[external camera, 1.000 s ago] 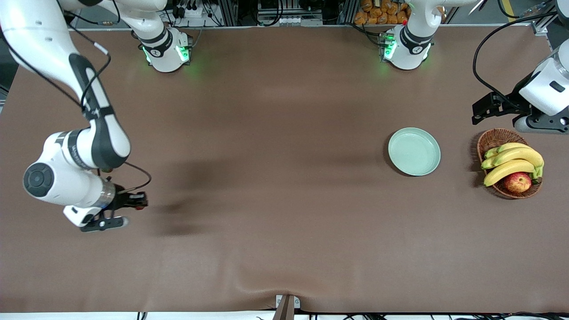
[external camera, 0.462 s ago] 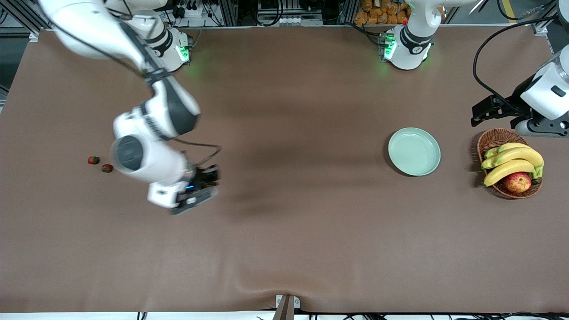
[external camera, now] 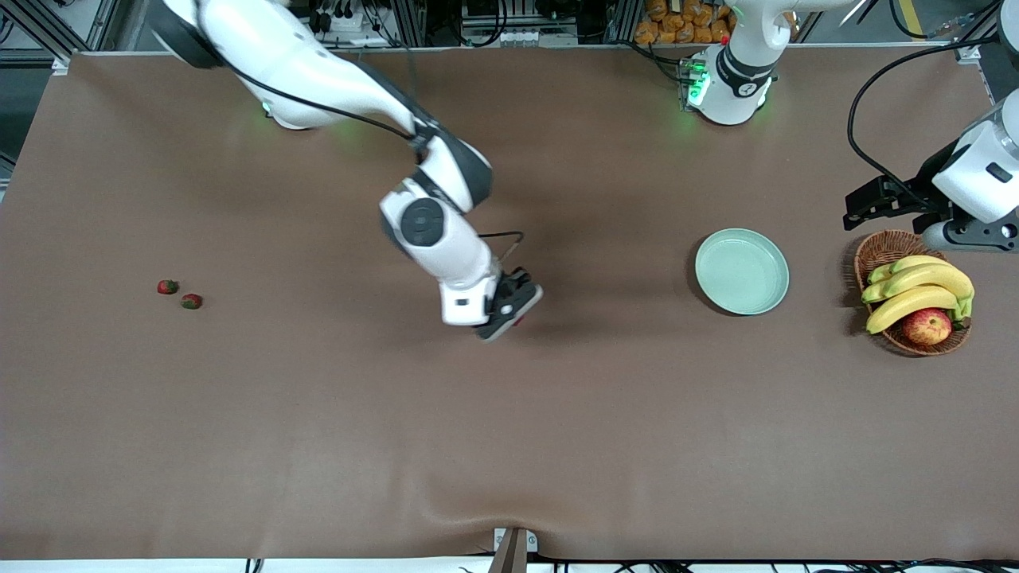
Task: Collect all strawberries into plate
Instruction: 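Carry the strawberry with the right gripper toward the plate, then set the strawberry down with the right gripper while the left gripper approaches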
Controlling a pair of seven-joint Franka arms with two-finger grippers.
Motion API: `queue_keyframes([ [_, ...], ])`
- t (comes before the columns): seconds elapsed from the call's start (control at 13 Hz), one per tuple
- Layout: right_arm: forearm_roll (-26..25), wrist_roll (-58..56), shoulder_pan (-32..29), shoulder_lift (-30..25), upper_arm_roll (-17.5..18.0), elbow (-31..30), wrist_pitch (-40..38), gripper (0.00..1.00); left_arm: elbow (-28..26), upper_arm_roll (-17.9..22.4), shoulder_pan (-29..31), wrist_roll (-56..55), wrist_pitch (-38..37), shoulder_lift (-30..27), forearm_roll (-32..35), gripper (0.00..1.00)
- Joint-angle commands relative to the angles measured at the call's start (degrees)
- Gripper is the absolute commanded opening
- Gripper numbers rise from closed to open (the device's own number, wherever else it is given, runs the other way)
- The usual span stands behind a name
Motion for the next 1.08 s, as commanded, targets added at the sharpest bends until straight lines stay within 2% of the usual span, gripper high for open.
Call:
queue_keyframes([
  [0.0,-0.65,-0.01,5.44,4.05,-3.86,3.68,2.35,0.00,0.60,-0.21,0.55,0.58,-0.75,0.94,-1.29,1.00],
  [0.23,-0.65,2.97,8.54,6.26,-5.28,5.27,2.44,0.00,0.60,-0.21,0.38,0.49,-0.75,1.83,-1.29,1.00],
  [0.69,-0.74,2.98,9.07,7.23,-5.81,5.62,2.44,0.00,0.78,-0.82,-0.59,-0.04,-0.75,4.02,-1.20,1.00],
  [0.77,-0.74,2.63,9.07,7.23,-5.99,5.62,2.35,0.46,0.78,-0.82,-0.68,0.14,-0.75,4.37,-1.20,1.00],
  [0.85,-0.74,3.15,9.16,7.23,-5.99,5.45,2.70,0.99,0.86,-0.82,-0.68,0.23,-0.66,4.72,-1.29,1.00],
  [1.0,-0.74,3.07,8.98,6.70,-6.08,5.19,4.02,1.00,0.86,-0.82,-0.59,0.23,-0.40,5.25,-1.29,1.00],
])
